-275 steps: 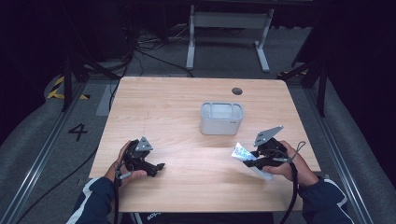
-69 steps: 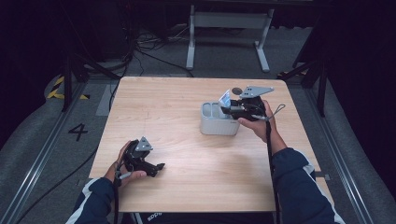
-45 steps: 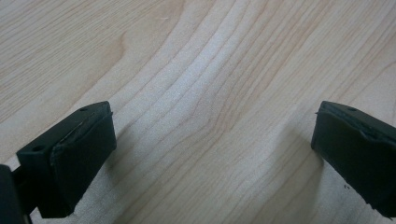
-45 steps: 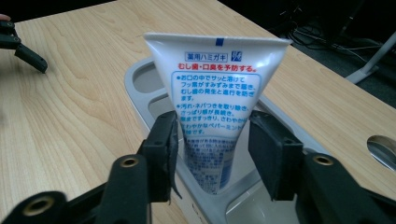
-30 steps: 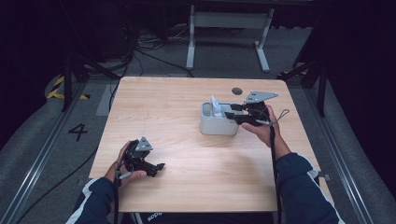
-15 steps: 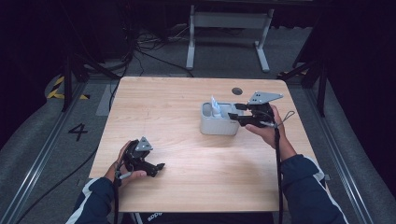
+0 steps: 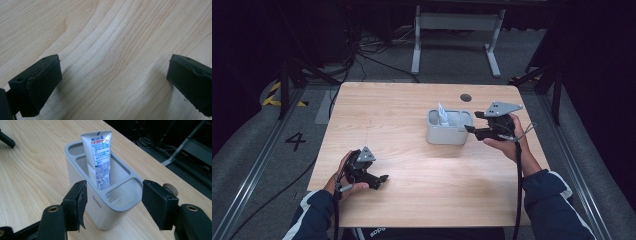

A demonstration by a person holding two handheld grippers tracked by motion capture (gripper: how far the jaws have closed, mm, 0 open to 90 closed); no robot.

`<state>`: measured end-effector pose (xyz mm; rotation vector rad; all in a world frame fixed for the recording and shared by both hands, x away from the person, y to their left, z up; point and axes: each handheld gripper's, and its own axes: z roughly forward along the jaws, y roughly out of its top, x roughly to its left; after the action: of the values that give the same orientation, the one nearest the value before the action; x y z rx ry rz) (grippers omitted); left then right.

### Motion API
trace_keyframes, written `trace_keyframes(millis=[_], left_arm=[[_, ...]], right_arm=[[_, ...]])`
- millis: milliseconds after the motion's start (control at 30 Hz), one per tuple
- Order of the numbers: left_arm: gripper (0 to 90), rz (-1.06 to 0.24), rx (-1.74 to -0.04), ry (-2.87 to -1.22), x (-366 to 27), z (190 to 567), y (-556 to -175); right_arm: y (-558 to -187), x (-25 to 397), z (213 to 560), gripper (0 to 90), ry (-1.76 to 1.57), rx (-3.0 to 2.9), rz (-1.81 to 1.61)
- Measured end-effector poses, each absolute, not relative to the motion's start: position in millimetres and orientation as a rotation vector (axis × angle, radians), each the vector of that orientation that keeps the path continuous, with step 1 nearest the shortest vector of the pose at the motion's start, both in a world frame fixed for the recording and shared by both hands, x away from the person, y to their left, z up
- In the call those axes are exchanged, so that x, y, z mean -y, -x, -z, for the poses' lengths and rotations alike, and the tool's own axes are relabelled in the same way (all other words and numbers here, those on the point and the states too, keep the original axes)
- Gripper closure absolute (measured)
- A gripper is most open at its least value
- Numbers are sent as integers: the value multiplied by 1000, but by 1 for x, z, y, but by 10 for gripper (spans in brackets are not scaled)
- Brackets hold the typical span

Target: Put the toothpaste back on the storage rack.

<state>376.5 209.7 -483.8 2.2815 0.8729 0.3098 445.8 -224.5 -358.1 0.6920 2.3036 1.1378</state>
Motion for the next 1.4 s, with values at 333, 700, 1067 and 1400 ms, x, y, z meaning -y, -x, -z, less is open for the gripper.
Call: trace_keyframes(millis=[333, 700, 1067, 1400], left_arm=[[2, -311, -871, -2283, -210, 484, -377], [2, -305, -872, -2282, -210, 484, -377], [2, -317, -868, -2282, -210, 484, -377], [2, -314, -874, -2282, -210, 484, -376]], right_arm=[[-433, 236, 356, 342, -694, -2302, -1110], [-418, 243, 360, 281, -688, -2332, -1037], [-408, 255, 375, 268, -714, -2349, -966], [-399, 268, 396, 265, -730, -2376, -904]])
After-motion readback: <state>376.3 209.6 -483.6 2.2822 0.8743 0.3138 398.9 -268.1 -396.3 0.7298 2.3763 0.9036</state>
